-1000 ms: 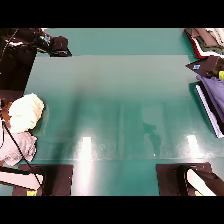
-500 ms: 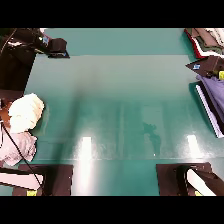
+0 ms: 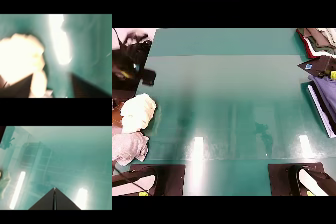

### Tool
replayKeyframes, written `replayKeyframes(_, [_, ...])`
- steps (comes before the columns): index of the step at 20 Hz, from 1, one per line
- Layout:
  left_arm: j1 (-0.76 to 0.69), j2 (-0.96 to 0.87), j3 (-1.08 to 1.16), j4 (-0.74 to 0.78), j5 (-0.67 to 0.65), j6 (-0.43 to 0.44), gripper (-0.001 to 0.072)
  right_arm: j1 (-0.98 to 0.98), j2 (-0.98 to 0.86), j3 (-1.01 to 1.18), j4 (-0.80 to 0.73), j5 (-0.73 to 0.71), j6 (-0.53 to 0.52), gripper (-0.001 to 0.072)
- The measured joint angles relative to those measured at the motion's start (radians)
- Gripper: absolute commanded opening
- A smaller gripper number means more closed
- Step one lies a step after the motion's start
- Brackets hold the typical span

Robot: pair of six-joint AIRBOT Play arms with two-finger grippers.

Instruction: Fold the shirts.

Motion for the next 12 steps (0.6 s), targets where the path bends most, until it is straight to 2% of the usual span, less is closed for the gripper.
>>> replayKeyframes(6, [0.0, 0.082, -0.417, 0.195, 0.201, -0.128, 0.059, 0.0, 0.0, 0.0, 0.0, 0.01, 0.0, 0.0018])
replayKeyframes(12, [0.0, 0.094, -0.607, 0.314, 0.37, -0.284, 0.059, 0.0, 0.0, 0.0, 0.0, 0.038, 0.0, 0.0017])
